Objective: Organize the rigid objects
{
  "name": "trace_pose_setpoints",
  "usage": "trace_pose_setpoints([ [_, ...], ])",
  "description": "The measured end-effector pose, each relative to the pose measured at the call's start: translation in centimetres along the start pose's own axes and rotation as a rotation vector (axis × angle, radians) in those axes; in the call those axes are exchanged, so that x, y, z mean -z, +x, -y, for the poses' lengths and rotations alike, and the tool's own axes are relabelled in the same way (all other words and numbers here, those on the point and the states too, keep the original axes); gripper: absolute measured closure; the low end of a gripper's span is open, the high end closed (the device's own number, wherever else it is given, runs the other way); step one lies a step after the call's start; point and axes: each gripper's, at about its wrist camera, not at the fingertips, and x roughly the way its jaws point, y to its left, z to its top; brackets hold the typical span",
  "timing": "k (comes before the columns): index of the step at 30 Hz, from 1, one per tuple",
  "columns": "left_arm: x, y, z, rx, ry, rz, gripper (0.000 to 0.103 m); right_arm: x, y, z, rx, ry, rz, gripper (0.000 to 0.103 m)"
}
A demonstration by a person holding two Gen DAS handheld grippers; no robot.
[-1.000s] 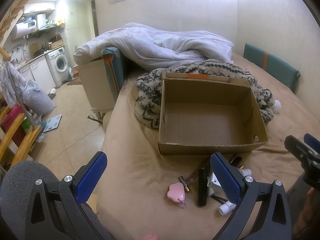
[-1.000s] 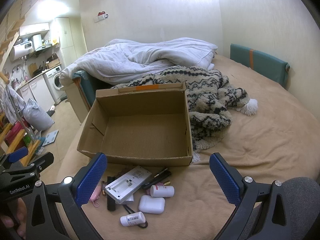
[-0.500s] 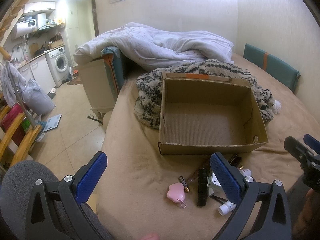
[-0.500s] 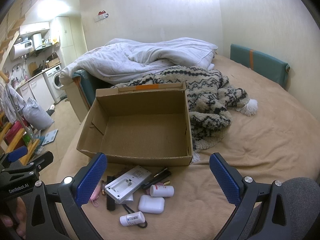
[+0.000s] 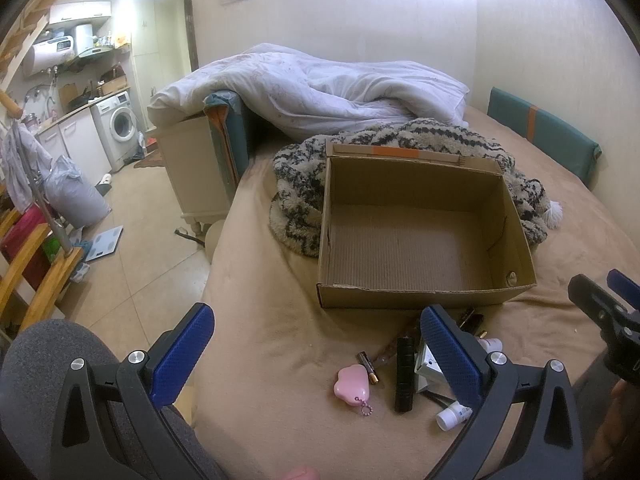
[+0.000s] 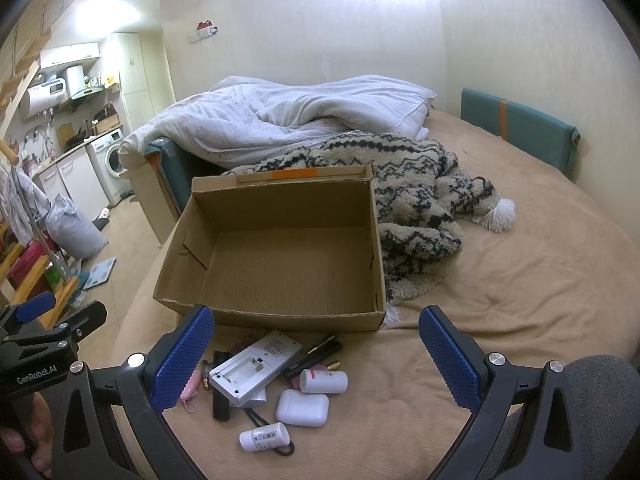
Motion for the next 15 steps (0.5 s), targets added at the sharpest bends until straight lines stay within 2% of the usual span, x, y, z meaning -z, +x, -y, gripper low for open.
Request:
trace_pose_setpoints([
  [15, 0.0, 0.01, -0.01, 0.0, 0.0, -0.001, 0.0, 0.01, 0.06, -0.05, 0.0, -0.001, -0.001, 0.0],
])
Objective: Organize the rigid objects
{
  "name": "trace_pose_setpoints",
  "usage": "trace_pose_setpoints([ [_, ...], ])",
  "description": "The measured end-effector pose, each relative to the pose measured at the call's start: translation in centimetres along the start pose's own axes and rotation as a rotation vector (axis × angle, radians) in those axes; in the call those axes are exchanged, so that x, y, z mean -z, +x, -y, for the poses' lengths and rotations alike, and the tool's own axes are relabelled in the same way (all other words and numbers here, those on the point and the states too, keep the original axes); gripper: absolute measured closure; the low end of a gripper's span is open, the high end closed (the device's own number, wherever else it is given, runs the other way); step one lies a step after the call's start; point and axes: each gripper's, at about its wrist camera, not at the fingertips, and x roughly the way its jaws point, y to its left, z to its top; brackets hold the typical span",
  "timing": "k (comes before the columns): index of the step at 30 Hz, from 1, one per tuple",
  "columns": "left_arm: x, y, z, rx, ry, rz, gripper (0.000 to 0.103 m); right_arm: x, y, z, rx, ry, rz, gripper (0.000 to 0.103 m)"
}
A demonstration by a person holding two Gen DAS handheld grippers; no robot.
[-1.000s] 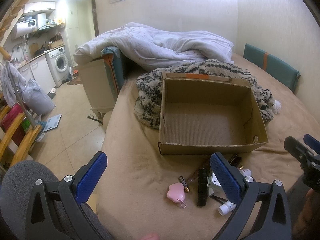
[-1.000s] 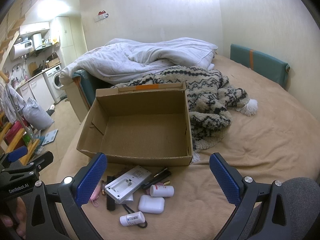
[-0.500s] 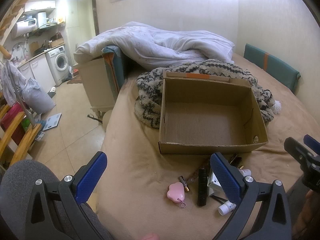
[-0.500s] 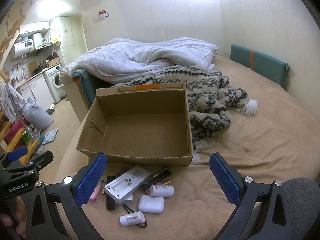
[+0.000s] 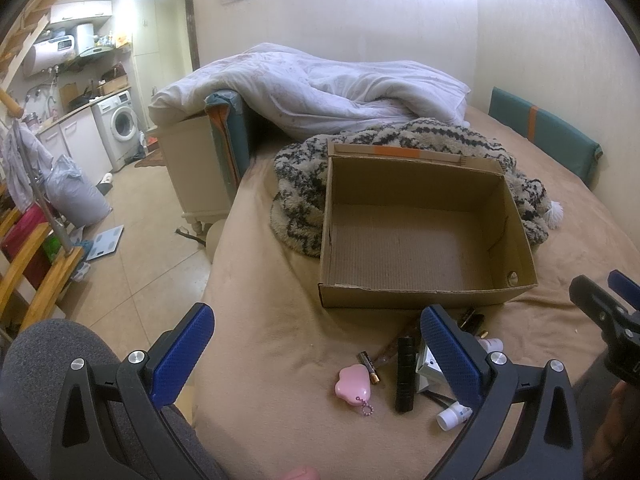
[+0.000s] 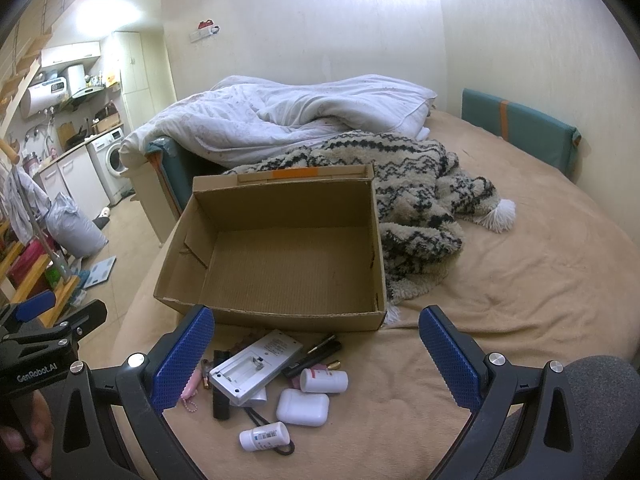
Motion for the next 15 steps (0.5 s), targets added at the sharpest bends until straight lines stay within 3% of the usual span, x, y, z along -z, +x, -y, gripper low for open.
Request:
trace_pose_setpoints([
  [10, -0.3, -0.2, -1.3, 0.005, -0.028, -0.032, 0.0, -0.3, 0.1, 0.7, -0.011, 0.029, -0.016, 0.0],
  [15, -1.1, 2.5, -3.1, -0.073, -0.074, -0.138, 0.0, -0.4, 2.3, 1.2, -0.047, 0.05, -0.11, 0.0],
])
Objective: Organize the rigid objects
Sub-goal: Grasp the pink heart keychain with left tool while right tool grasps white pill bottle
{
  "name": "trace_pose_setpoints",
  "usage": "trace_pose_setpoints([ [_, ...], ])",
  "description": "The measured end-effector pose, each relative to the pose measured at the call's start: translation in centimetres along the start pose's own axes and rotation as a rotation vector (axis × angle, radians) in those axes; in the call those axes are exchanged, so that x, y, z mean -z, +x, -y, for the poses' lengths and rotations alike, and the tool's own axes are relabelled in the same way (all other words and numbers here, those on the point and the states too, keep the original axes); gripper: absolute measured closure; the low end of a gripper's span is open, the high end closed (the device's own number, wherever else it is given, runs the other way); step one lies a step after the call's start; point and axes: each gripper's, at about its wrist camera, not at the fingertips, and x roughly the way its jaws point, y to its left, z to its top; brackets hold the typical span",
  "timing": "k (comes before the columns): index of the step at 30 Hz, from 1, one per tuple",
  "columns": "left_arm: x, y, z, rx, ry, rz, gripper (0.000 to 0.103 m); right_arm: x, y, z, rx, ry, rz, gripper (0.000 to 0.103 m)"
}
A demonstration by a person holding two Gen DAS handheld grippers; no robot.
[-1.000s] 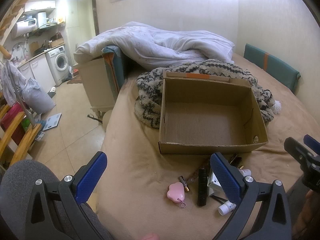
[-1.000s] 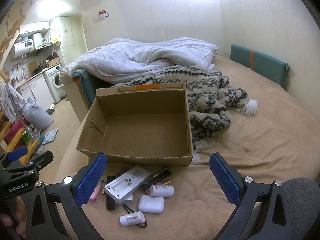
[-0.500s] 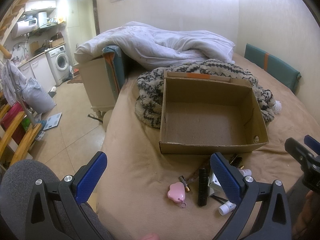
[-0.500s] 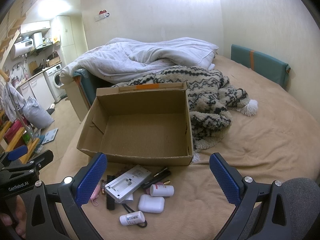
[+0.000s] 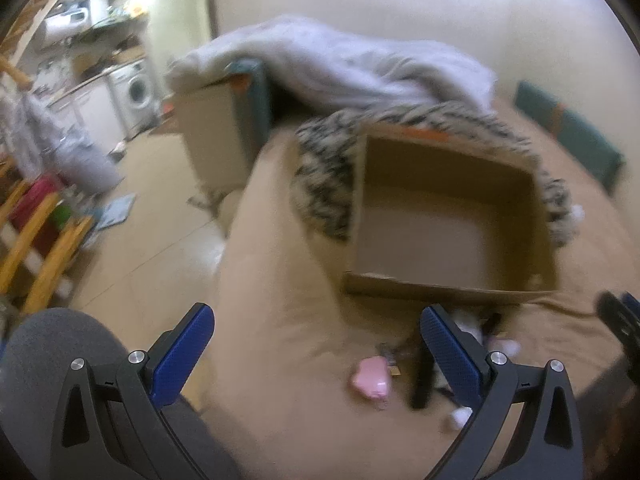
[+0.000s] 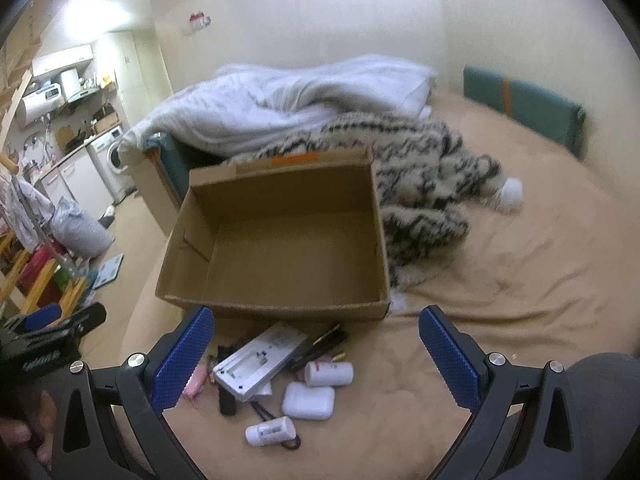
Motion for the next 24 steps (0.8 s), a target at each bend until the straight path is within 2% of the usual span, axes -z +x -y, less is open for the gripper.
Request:
trace_pose_setpoints([
  [5, -1.2, 4.3, -0.8, 0.025, -0.047, -0.187, 0.0, -0.8, 2.2, -0.2, -0.015, -0.012, -0.069, 0.0],
  [8, -0.7, 8.0, -0.3, 0.042, -0.041, -0.363, 0.006, -1.0, 3.1, -0.1, -0.016, -0.005, -0.093, 0.0],
  [12, 1.1, 11.6, 1.0, 0.073, -0.042, -0.527, 0.017, -0.5, 4.9, 0.7, -0.034, 0.06, -0.18, 0.0],
  [15, 2.5, 13.4, 2.4, 0.08, -0.028, -0.594, 0.029, 0.3, 6.1, 1.5, -0.063, 0.118, -0.277, 0.0],
  [18, 3.7, 14.5, 3.6, 0.095, -0.009, -0.635, 0.03, 1.6, 7.2, 1.9, -0.142, 0.176, -0.413, 0.0],
  [21, 4.5, 15.0, 4.8, 0.09, 0.025, -0.643, 0.03, 3.3, 8.5, 1.0, -0.181, 0.145, -0.54, 0.0],
  [23, 5.1, 15.2, 5.4, 0.09, 0.034, -0.648, 0.032, 4.3, 9.2, -0.6, -0.195, 0.078, -0.608, 0.009],
  [24, 5.3, 15.3, 5.7, 0.092, 0.033, -0.655, 0.035, 4.7, 9.4, -1.3, -0.183, 0.04, -0.624, 0.021],
])
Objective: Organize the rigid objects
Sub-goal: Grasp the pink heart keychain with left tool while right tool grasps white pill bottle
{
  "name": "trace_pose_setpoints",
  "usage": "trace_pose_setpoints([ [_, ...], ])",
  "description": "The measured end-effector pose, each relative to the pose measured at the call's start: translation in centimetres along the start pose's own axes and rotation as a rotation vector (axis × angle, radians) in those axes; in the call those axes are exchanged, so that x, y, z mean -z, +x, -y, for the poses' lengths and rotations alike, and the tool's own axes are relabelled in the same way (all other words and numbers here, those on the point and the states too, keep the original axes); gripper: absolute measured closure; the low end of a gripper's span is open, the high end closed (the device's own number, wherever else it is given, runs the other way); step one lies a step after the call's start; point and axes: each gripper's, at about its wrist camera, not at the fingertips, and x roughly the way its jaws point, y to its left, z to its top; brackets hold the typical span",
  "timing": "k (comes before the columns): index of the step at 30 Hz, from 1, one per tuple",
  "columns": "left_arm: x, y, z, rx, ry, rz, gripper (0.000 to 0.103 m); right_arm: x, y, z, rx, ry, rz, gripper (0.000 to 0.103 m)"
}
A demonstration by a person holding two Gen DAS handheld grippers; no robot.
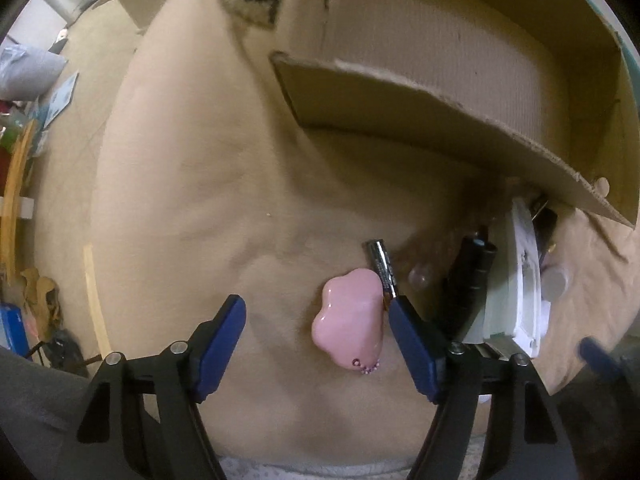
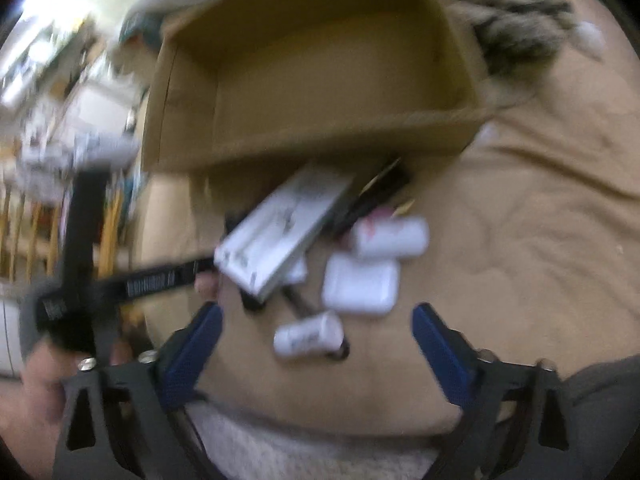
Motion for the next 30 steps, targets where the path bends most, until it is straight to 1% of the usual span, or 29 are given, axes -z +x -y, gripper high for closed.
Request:
trace_pose_setpoints([
  [1, 0.1, 0.2, 0.1, 0.003, -0.001, -0.005, 0.036, 0.2, 0.6, -0.7, 0.033, -0.035, -0.021, 0.024],
  [4, 0.3, 1.1, 0.8, -0.005, 0.012, -0.008, 0.04, 0.6, 2.3, -2.5, 0.075, -0.114, -0.075, 0.024],
  [6, 0.7, 1.5, 1.2, -0.013, 0.023, -0.009, 0.05, 1.0, 3.8, -3.3, 0.103, -0.153, -0.117, 0.024],
  [7, 0.8, 1.4, 1.3, -0.009, 0.023, -0.01, 0.053, 1.3, 4.6, -3.7, 0.127, -0.177, -0.137, 0.026],
  [8, 1.0, 1.5, 1.4, -0.005, 0.023, -0.01, 0.061, 1.4, 5.2, -3.9, 0.148, -0.196, -0.147, 0.03],
  [9, 1.2, 1.6, 1.5, -0.001, 0.023, -0.009, 0.07, 1.6, 5.6, -4.3, 0.16, -0.212, -0.154, 0.042],
  [10, 1.4, 1.7, 1.6, -0.002, 0.022, -0.009, 0.069, 1.8, 5.9, -4.6, 0.177, -0.226, -0.156, 0.05],
  [11, 1.4, 1.4, 1.6, 0.001, 0.022, -0.007, 0.069, 1.8, 5.8, -4.8, 0.182, -0.229, -0.144, 0.05],
  [13, 1.8, 1.3, 1.7, 0.003, 0.02, 0.001, 0.069, 1.8, 5.1, -4.9, 0.177, -0.225, -0.117, 0.05],
  [16, 2.4, 1.1, 1.9, -0.001, 0.014, 0.018, 0.069, 1.6, 3.9, -4.6, 0.143, -0.2, -0.098, 0.05],
  [21, 2.4, 0.4, 1.1, -0.01, -0.007, 0.037, 0.069, 0.7, 1.7, -3.7, 0.114, -0.172, -0.056, 0.051],
  [22, 3.2, 0.2, 1.0, -0.013, -0.007, 0.042, 0.069, 0.3, 0.9, -2.7, 0.107, -0.167, -0.049, 0.051],
  [27, 5.7, -1.0, 0.7, -0.027, -0.031, 0.073, 0.069, 0.3, -1.6, -1.7, 0.066, -0.134, 0.036, 0.051],
  [28, 5.2, -2.6, 0.3, -0.033, -0.031, 0.083, 0.069, 0.1, -2.3, -1.5, 0.06, -0.128, 0.058, 0.051],
  [30, 5.5, -4.1, 0.1, -0.044, -0.028, 0.122, 0.069, -0.1, -3.4, -1.3, 0.047, -0.116, 0.105, 0.051],
])
